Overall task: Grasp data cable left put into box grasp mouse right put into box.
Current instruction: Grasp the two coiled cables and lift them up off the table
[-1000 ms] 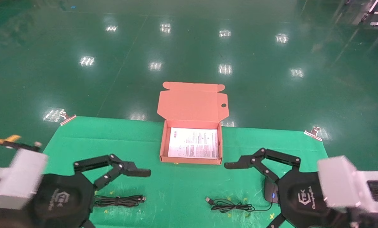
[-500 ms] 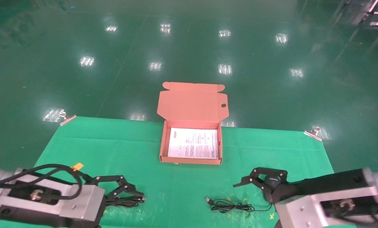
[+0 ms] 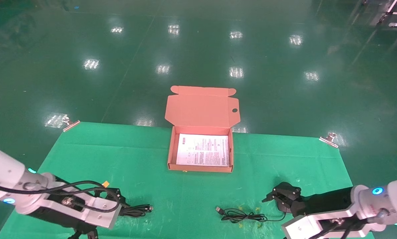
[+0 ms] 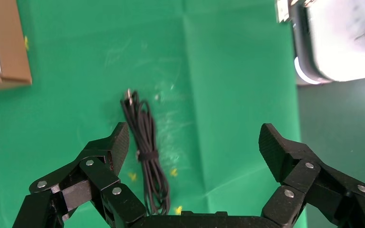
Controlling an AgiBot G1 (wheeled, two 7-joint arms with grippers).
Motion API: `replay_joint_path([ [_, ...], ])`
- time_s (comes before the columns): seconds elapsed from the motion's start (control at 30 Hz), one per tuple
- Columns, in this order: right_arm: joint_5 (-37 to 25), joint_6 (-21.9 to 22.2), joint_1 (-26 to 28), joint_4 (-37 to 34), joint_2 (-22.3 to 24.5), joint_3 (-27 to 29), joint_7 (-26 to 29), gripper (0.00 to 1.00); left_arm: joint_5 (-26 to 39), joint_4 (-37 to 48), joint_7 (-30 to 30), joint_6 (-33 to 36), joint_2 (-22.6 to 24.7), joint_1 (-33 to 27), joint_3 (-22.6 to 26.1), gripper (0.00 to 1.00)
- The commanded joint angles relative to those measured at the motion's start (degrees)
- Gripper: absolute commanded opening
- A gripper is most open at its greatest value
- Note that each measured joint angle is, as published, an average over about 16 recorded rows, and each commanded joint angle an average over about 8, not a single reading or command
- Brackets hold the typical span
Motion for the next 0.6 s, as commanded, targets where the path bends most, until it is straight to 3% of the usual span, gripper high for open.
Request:
replay_joint_path([
  [0.03, -2.26, 1.37, -0.65, -0.15, -0.51, -0.72, -0.66, 1.0, 2.74, 0.61, -0.24, -0.52, 1.04, -0.53, 1.45, 1.0],
  [0.33, -9.35, 6.08, -1.87, -3.6, -4.27, -3.06, -1.2, 1.0, 11.49, 5.5, -0.66, -6.35, 5.26, 0.02, 4.43, 1.0],
  [0.6, -11.71, 9.51, -2.25, -10.75, -8.7, -3.86, -0.2, 1.0, 15.61, 13.68, -0.26, -12.26, 9.1, 1.14, 5.49, 1.0],
])
